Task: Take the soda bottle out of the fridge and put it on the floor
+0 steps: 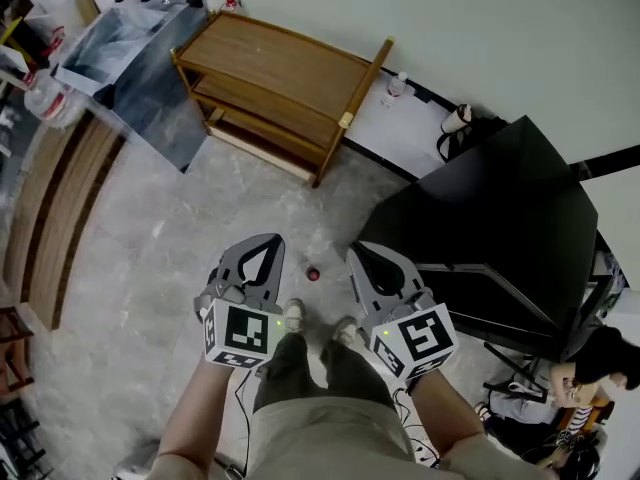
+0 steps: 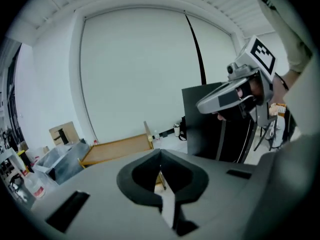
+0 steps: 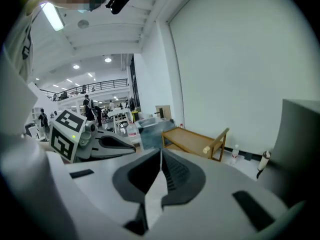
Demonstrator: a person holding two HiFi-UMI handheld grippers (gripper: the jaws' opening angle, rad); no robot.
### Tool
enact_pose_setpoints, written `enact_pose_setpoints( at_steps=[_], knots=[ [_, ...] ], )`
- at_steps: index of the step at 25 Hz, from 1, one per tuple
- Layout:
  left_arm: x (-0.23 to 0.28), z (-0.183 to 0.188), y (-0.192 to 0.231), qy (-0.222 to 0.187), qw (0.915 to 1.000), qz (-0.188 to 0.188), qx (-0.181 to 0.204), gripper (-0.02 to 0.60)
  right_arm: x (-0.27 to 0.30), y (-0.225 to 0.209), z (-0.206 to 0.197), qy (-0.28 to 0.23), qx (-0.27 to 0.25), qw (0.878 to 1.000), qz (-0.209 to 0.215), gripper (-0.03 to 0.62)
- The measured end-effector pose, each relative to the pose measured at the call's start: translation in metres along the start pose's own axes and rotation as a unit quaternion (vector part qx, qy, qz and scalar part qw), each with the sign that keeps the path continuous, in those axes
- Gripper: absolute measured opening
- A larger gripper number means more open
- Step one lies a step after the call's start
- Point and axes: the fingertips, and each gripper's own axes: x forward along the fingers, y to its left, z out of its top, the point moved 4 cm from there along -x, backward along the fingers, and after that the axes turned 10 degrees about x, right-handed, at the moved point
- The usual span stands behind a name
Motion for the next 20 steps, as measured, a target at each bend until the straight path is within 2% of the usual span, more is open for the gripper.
enact_pose_setpoints(
  at_steps=[8, 13, 16, 20],
  knots=[
    [-0.041, 0.091, 0.004, -0.071, 0.9963, -0.005, 0.047, 0.006, -0.073, 0.009, 0.072, -0.078, -0.029, 0.996, -0.028, 0.003],
    [-0.072, 0.15, 0.0, -0.147, 0.988, -0.01, 0.046, 0.006, -0.115, 0.013, 0.102, -0.108, -0.045, 0.992, -0.042, 0.003],
    [-0.085, 0.178, -0.007, -0.173, 0.9831, -0.021, 0.054, 0.006, -0.139, 0.015, 0.115, -0.124, -0.054, 0.989, -0.056, 0.003],
    [-0.101, 0.207, -0.022, -0.196, 0.9761, -0.038, 0.087, 0.006, -0.176, 0.017, 0.132, -0.149, -0.062, 0.984, -0.076, 0.003]
  ],
)
